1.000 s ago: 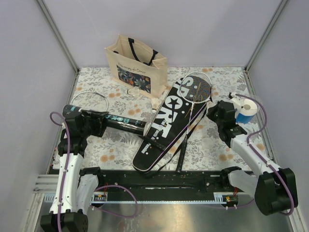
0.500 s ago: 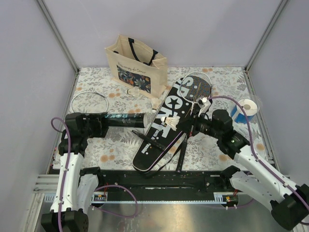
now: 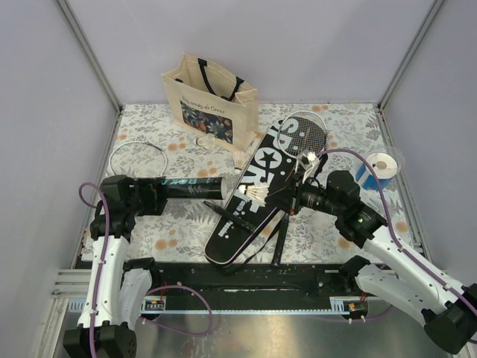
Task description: Pack up the badminton gear
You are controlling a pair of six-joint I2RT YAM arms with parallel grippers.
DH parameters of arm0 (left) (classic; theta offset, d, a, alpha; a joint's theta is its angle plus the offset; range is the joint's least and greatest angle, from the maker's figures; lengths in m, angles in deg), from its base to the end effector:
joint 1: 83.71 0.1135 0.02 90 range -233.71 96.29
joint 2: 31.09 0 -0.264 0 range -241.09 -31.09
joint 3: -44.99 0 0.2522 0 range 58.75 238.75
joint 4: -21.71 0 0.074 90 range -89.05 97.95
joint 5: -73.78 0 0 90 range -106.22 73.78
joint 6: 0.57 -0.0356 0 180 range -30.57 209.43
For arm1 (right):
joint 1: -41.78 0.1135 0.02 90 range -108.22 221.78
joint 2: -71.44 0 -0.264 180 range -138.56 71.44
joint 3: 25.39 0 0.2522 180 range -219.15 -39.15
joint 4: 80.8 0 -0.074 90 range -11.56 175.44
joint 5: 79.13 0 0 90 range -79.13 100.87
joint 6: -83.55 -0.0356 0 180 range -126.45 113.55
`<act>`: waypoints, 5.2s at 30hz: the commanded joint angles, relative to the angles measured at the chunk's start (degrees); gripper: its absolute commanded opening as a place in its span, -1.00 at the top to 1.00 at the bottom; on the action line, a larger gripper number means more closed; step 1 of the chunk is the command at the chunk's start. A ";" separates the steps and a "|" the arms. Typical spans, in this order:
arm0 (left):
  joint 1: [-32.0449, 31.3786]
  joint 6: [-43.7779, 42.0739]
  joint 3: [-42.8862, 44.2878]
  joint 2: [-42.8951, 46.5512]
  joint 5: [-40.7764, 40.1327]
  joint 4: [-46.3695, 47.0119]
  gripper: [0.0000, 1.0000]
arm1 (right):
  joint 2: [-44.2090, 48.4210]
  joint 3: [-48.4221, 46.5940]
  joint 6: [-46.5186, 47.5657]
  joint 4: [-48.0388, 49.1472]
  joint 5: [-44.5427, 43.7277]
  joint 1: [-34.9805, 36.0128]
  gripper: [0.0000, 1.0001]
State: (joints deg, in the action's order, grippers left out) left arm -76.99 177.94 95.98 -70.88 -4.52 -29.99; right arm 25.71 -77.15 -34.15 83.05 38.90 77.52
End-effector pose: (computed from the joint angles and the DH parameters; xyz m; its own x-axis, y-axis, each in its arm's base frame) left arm 0.1472 0.0101 0.2607 -0.0553 -0.9922 0.1119 -0.6438 -0.0502 -0.7636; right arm 0.1447 0.1247 0.3105 -0.5405 0.1166 -0.8332 -0.7227 0.4428 0.5307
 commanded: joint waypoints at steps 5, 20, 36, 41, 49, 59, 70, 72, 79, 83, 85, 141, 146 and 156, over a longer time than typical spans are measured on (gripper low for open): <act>0.40 -1.93 3.11 1.29 -0.63 1.99 0.35 | -6.55 -5.41 -0.95 7.31 -1.31 5.03 1.00; 0.40 -1.85 0.56 1.91 3.15 3.48 0.41 | -22.47 -14.03 -1.48 11.53 -4.74 13.73 1.00; 0.40 -4.04 2.67 2.52 -1.77 0.49 0.43 | -9.81 -8.06 2.92 -3.31 -21.08 13.91 1.00; 0.31 -4.58 3.37 2.70 -2.30 0.58 0.43 | -9.90 -7.88 2.31 -2.88 -19.77 13.91 1.00; 0.31 -4.57 4.08 2.52 -3.00 0.67 0.43 | -10.69 -7.80 1.51 -3.41 -19.07 13.91 1.00; 0.40 -4.58 3.64 2.44 0.24 1.02 0.43 | -15.34 -7.88 -0.60 6.16 -14.15 13.91 1.00; 0.40 -4.49 2.76 2.44 5.34 1.99 0.42 | -24.66 -10.25 -1.57 17.15 -7.03 13.91 1.00; 0.40 -4.40 2.49 2.44 6.92 2.42 0.43 | -26.06 -10.34 -1.74 19.52 -5.36 13.91 1.00; 0.31 -4.49 1.35 3.31 8.25 3.13 0.43 | -29.93 -9.11 -3.93 29.89 -2.90 13.91 1.00; 0.31 -4.14 1.26 3.75 8.51 3.39 0.43 | -32.92 -8.94 -5.95 36.04 -1.14 13.91 1.00; 0.49 -4.13 1.35 3.76 8.51 3.83 0.43 | -34.50 -9.20 -7.27 38.16 -0.26 13.91 1.00; 0.40 10.45 24.37 6.13 -6.51 -7.50 0.51 | -85.38 -51.80 -27.93 28.69 -19.77 24.11 -0.26; 0.40 10.72 24.91 6.74 -7.04 -7.59 0.49 | -88.64 -54.19 -30.30 30.34 -17.84 25.25 -0.22; 0.40 10.98 23.76 7.89 -11.00 -9.35 0.49 | -94.01 -62.01 -30.21 28.33 -15.37 26.57 -0.20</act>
State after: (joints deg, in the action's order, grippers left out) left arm -76.62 188.11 117.66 -63.56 -13.44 -42.09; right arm -66.86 -134.66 -63.96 112.01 22.23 103.14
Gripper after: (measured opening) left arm 0.686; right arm 0.603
